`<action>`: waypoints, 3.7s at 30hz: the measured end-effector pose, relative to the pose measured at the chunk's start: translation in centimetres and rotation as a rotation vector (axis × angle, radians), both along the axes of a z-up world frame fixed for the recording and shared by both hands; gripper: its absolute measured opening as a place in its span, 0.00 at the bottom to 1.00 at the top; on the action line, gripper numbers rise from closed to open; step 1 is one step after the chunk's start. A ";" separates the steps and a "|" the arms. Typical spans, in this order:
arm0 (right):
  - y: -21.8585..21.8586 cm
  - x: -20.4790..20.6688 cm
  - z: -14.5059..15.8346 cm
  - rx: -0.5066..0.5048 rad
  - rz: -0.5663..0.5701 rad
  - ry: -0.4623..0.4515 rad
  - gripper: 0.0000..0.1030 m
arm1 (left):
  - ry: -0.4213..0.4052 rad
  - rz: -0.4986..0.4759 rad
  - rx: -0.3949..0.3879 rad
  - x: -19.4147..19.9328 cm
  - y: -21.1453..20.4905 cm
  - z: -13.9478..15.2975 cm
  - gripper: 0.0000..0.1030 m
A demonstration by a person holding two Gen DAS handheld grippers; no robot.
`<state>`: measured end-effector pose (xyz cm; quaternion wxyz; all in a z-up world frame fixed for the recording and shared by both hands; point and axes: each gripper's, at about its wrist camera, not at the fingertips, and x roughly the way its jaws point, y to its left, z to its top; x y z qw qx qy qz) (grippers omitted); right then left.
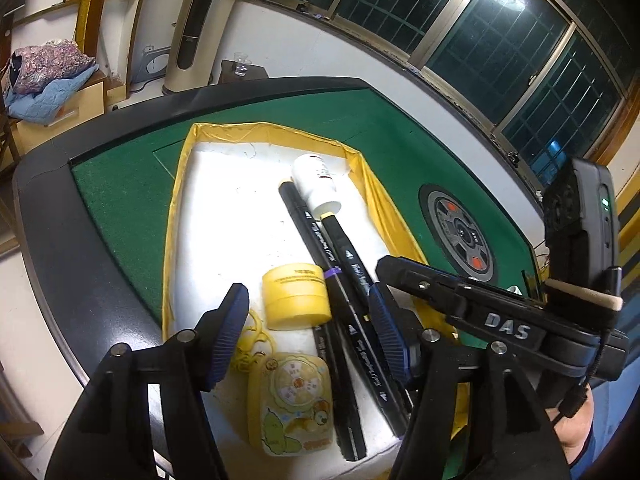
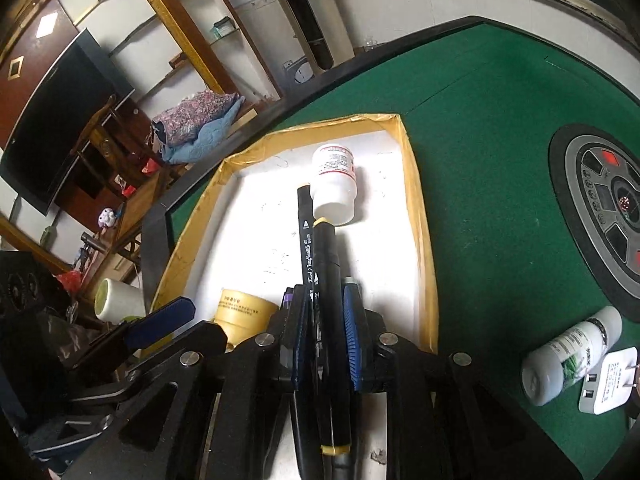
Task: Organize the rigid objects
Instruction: 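Release the tape roll and marker into the tray and withdraw both grippers, then grasp a white bottle with the left gripper while the right grasps another white bottle, then lift both white bottles and carry them toward the tray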
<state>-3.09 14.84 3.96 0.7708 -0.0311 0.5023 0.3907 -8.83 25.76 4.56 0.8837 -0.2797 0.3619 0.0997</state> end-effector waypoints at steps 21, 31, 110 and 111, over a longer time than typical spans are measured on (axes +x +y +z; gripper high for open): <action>-25.1 -4.0 0.2 0.196 -0.280 0.093 0.21 | -0.028 -0.327 0.128 4.5 -12.8 3.3 0.60; -30.9 -2.4 0.5 0.276 -0.372 0.077 0.21 | 0.177 -0.475 0.286 13.5 -17.5 1.0 0.60; -24.5 -6.1 -1.3 0.018 -0.158 -0.099 0.29 | 0.026 -0.473 0.277 0.3 -22.6 -0.8 0.31; -24.7 -6.0 -1.2 0.040 -0.164 -0.094 0.29 | 0.014 -0.468 0.277 0.2 -22.5 -0.4 0.31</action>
